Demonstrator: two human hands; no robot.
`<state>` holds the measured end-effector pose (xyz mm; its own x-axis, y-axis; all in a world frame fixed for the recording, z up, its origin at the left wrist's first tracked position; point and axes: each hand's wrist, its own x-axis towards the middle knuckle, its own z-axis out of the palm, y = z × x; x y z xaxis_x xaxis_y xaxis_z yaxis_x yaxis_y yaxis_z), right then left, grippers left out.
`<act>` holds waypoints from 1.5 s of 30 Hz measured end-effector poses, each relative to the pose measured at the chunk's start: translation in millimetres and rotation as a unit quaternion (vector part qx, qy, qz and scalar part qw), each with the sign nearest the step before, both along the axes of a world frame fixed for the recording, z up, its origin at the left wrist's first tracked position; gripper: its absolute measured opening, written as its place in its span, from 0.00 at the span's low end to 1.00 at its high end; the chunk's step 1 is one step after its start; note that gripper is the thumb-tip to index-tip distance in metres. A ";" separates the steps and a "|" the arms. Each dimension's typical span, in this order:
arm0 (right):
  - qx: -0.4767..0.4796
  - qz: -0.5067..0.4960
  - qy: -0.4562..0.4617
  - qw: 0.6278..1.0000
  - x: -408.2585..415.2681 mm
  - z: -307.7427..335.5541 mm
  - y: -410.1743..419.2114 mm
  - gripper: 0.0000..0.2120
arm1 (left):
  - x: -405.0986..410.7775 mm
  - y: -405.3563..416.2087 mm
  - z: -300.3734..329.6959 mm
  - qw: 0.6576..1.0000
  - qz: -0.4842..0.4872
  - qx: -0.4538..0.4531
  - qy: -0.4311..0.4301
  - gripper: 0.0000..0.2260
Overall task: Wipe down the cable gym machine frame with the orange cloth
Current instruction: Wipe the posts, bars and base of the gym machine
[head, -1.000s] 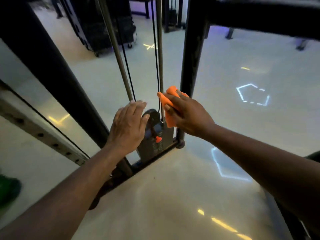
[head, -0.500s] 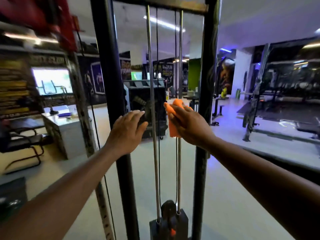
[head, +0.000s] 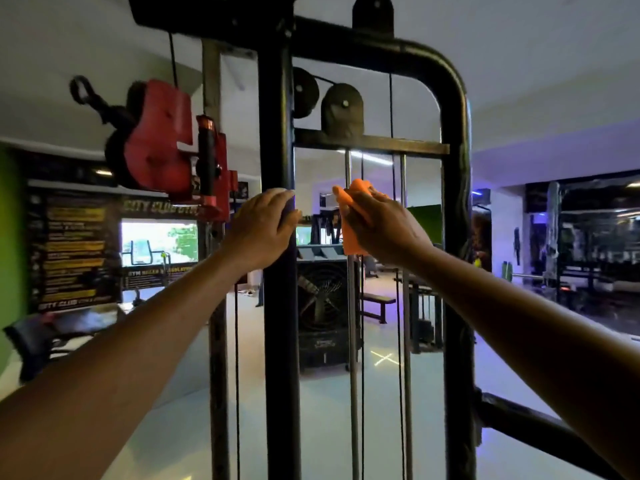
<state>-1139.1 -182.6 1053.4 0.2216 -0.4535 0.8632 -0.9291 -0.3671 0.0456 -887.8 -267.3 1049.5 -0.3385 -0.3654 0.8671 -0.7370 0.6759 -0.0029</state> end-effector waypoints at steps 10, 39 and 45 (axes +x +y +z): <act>-0.070 0.039 -0.027 0.996 27.0 96.1 -105.1 0.27 | 13.5 -88.7 92.6 0.998 -0.026 -0.050 0.040 0.24; -0.221 -0.015 -0.068 0.973 5.9 172.9 -314.7 0.28 | -58.3 -230.2 196.9 0.969 0.054 -0.233 0.054 0.23; -0.254 -0.046 0.050 0.965 -19.5 175.3 -309.7 0.29 | -58.5 -230.1 194.8 0.970 0.029 -0.235 0.062 0.23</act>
